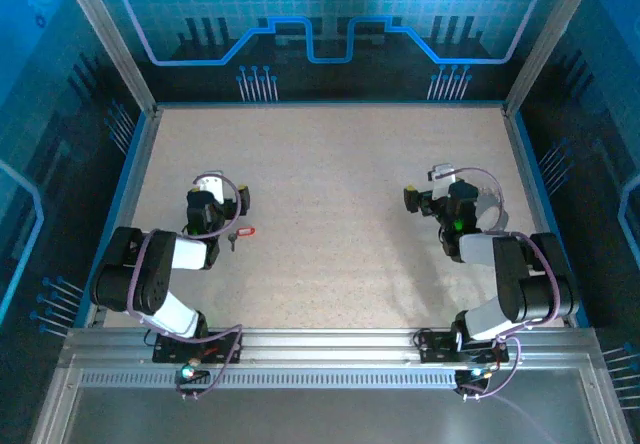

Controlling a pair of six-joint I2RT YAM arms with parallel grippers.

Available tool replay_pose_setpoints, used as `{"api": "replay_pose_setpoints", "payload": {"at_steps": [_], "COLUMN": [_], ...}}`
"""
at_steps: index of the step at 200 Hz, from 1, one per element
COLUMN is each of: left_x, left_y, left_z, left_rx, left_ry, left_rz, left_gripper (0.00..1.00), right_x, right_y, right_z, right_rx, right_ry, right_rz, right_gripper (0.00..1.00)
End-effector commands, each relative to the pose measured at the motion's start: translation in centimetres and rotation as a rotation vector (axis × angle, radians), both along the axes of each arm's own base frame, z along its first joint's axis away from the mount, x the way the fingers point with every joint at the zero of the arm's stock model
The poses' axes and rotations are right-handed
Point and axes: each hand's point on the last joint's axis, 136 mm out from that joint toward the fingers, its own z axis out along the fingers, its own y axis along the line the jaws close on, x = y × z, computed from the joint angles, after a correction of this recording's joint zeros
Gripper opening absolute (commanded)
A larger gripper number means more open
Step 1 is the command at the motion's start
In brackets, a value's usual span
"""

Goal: Put the keys on the keyring

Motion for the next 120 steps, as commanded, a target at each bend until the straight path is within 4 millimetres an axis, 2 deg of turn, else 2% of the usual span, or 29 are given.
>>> {"api": "replay_pose_setpoints", "payload": {"at_steps": [1,120], "left_x": [0.59,0.65], "left_y": [-0.05,-0.57], "left_z": [1.06,0.98], "left_rx": [-0.008,-0.013], "left_ry": [-0.030,-0.024], "left_rz": [-0.008,-0.041], "left_gripper": [0.99,0.99], "right_x": [0.06,0.11], "right_y": [0.03,0.00], "right_z": [-0.13,-0.10], "right_rx": [0.019,0.023], "right_ry": [0.008,0.009], "right_rz": [0.003,0.006], "right_gripper": [1.00,1.00]}}
